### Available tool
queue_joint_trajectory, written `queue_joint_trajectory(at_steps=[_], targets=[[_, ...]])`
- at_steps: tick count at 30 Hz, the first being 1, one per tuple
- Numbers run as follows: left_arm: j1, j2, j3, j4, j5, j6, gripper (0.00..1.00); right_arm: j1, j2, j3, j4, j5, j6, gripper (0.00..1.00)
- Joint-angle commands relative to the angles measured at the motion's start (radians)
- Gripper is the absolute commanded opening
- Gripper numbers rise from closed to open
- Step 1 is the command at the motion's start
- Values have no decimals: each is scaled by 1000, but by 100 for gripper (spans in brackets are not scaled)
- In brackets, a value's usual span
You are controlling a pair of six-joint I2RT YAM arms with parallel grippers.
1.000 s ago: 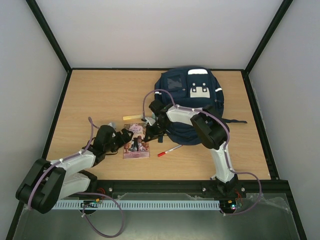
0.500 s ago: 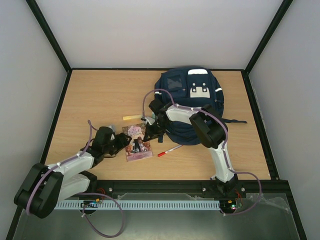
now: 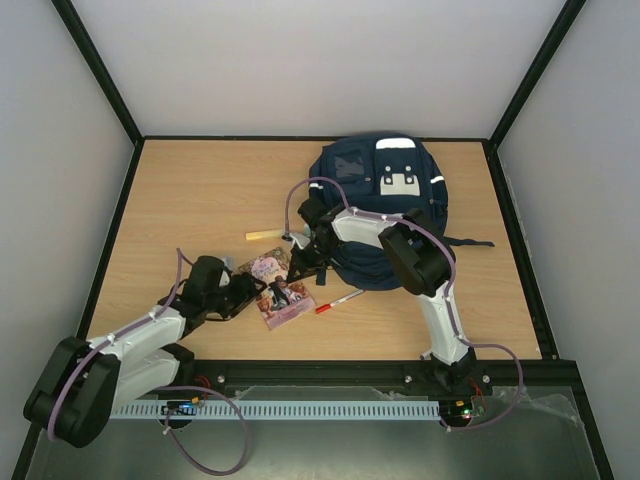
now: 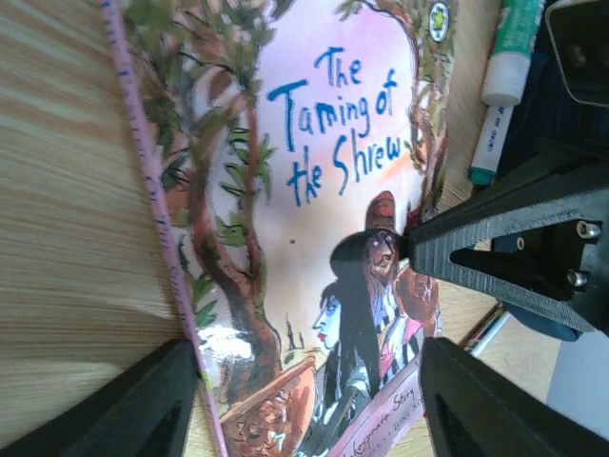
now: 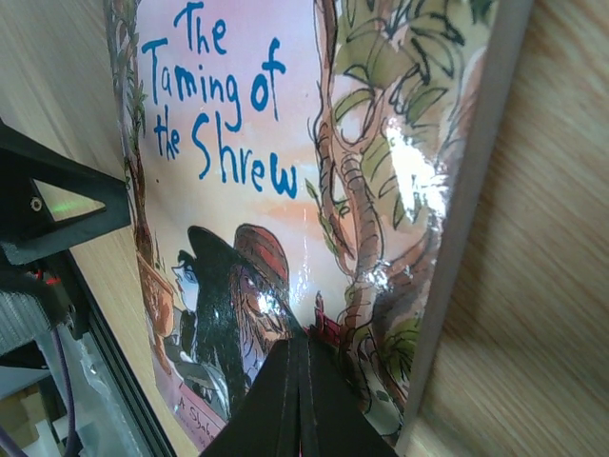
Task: Pack the student bag
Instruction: Pick up the book from the center of the board.
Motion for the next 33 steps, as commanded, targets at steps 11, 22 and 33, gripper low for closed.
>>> queue_joint_trajectory(at_steps=[11, 22, 33], targets=[[-13, -82, 80, -303, -327, -65, 92, 29, 180, -82, -53, 260, -26, 2], [32, 144, -75, 267, 4, -77, 88, 29, 196, -79, -58, 255, -36, 2], [-31, 77, 21, 244, 159, 2, 73, 47, 203, -33, -80, 254, -49, 2]])
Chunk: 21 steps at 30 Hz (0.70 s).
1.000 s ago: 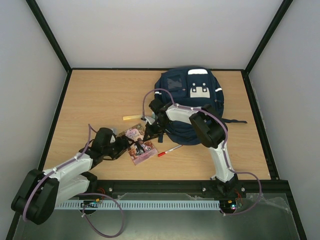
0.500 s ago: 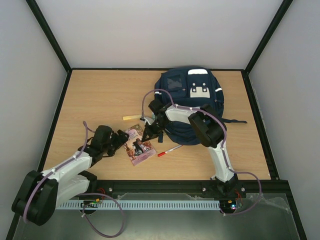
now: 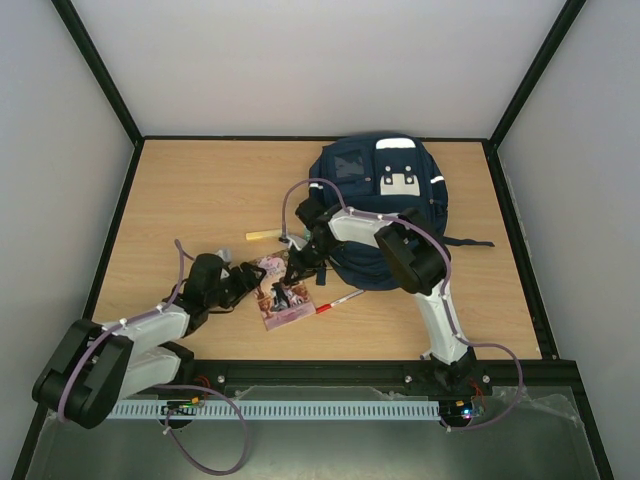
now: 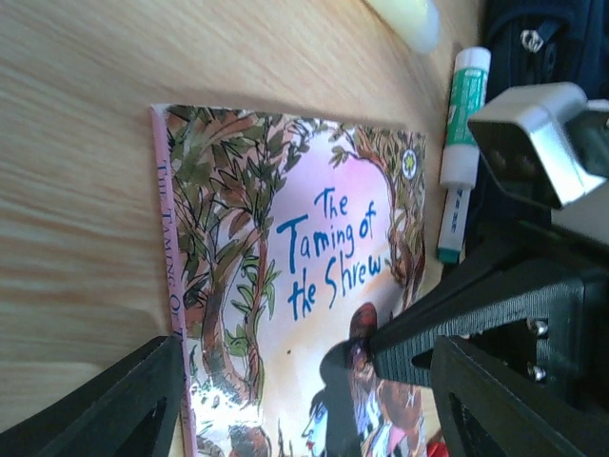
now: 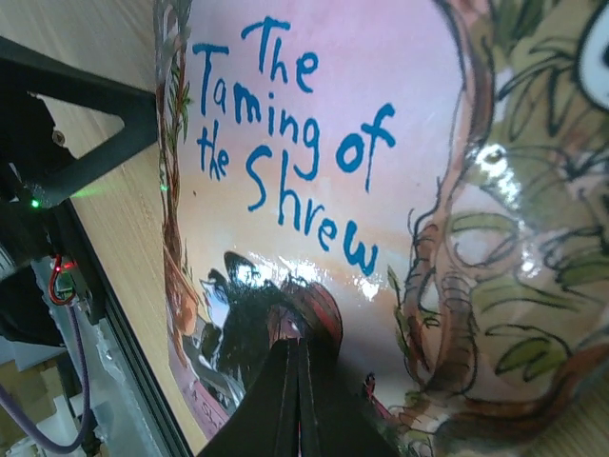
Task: Pack the student bag
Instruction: Pick up the book from the center of the board.
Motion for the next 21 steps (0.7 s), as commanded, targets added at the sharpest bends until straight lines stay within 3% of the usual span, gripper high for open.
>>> queue_joint_trajectory(at_steps=[1, 6, 15, 21], targets=[[-52, -36, 53, -65, 252, 5, 73, 42, 174, -72, -56, 305, -22, 2], [-73, -80, -15, 5, 267, -98, 70, 42, 195, -53, -75, 286, -31, 3], [-72, -229, 67, -472, 47, -17, 72, 28, -86, -71, -115, 289, -56, 8], [-71, -250, 48, -529, 31, -25, 78, 12, -178, -129, -82, 379, -68, 19]])
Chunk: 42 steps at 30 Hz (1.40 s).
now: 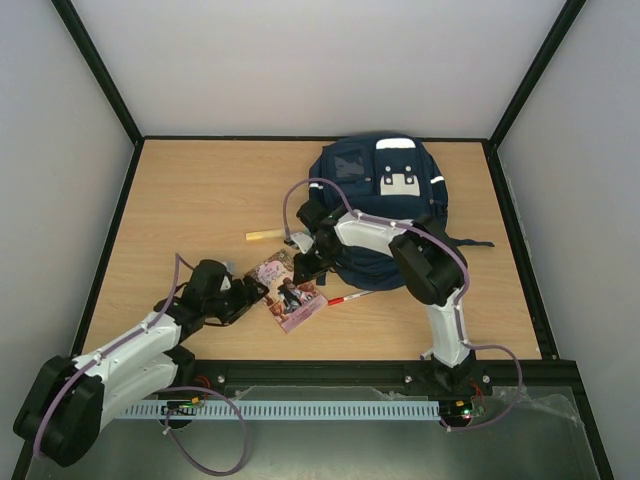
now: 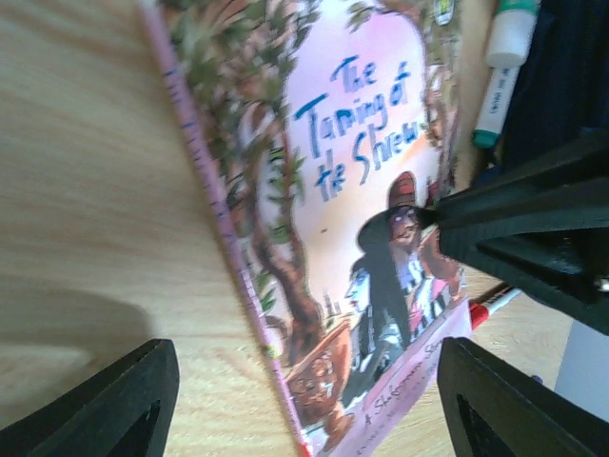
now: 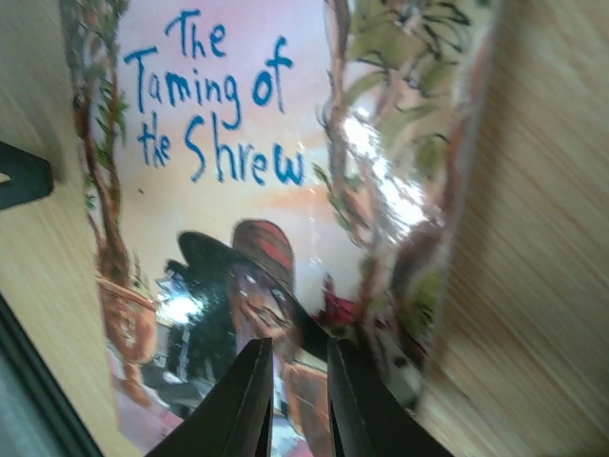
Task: Pack the student bag
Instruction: Pick up the book from the center of the board.
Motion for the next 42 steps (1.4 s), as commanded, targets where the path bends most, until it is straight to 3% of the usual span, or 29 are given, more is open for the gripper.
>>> queue_joint_trajectory(at_steps=[1, 10, 20, 35, 38, 42], targets=[[4, -12, -9, -93, -13, -5, 79, -20, -34, -67, -50, 153, -20, 21], [3, 44, -73, 38, -6, -48, 82, -36, 26, -110, -23, 197, -22, 46], [-3, 189, -98, 197, -2, -77, 86, -56, 183, -155, 2, 182, -16, 47], [-37, 469, -122, 538, 46, -188, 88, -79, 256, -141, -1, 167, -14, 48], [-48, 517, -121, 610, 56, -202, 82, -79, 263, -137, -5, 157, -13, 48], [-82, 511, -103, 580, 10, -215, 65, -79, 256, -140, -4, 151, -15, 48]])
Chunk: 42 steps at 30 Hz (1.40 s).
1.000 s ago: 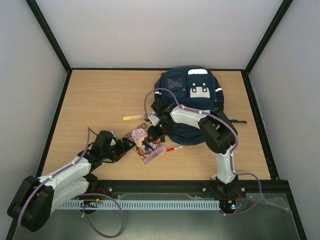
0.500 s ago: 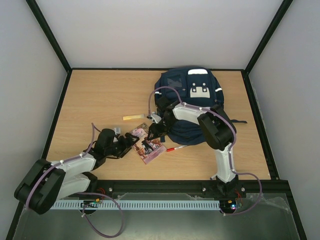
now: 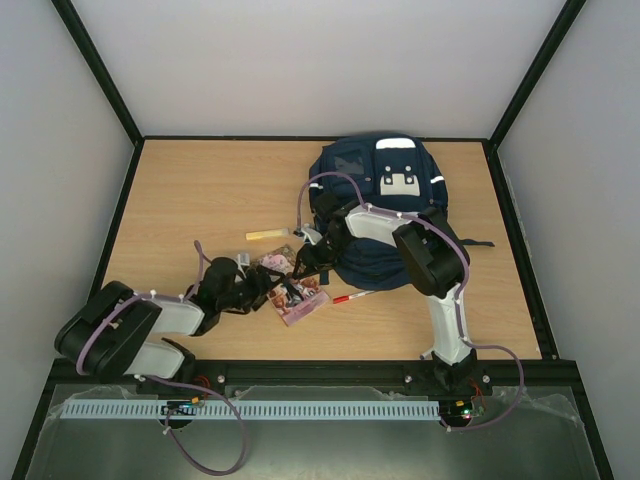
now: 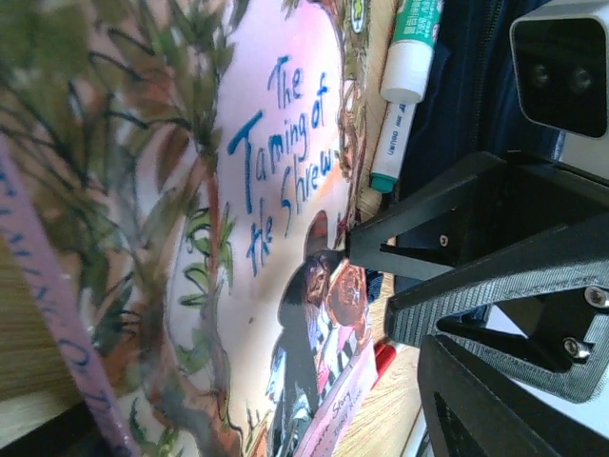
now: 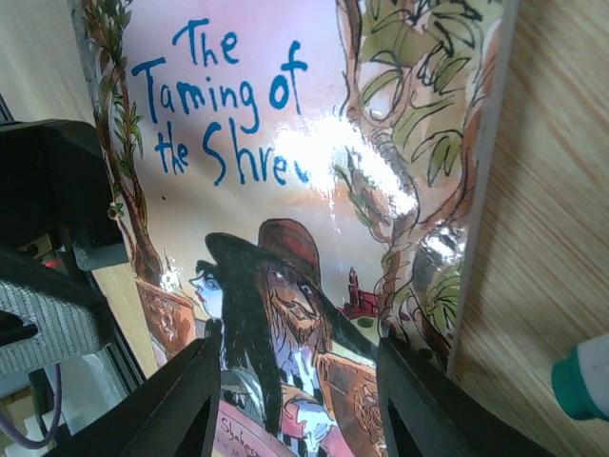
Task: Pack the student bag
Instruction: Pick up the book from the center of the board.
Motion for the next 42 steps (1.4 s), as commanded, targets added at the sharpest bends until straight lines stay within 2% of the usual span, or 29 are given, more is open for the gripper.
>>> queue_joint_trajectory(at_steps=[1, 7, 10, 13, 17, 21, 25, 29, 36, 39, 42], targets=[[-50, 24, -26, -206, -74, -16, 62, 18, 212, -106, -25, 325, -12, 48], [-92, -154, 14, -446, -190, 14, 47, 17, 208, -102, -23, 314, -12, 47], [-91, -252, 7, -514, -233, 18, 37, 18, 209, -101, -23, 302, -12, 47], [-84, -298, -16, -489, -239, 33, 24, 19, 208, -100, -20, 261, -17, 47], [-83, -252, -16, -425, -230, 71, 9, 21, 202, -92, -25, 241, -23, 46], [-84, -216, -15, -347, -203, 79, 4, 22, 201, -98, -21, 257, -31, 46], [-85, -257, -8, -367, -212, 77, 2, 22, 195, -96, -25, 261, -40, 46], [-92, -394, 23, -523, -261, 92, 2, 22, 135, -85, -45, 224, -59, 46], [-90, -711, 147, -899, -350, 168, 2, 3, -143, -67, -91, 152, -125, 48], [-92, -775, 173, -967, -367, 186, 2, -14, -271, -62, -123, 152, -175, 51], [-93, -819, 168, -955, -344, 203, 2, -49, -386, -93, -142, 164, -206, 52]])
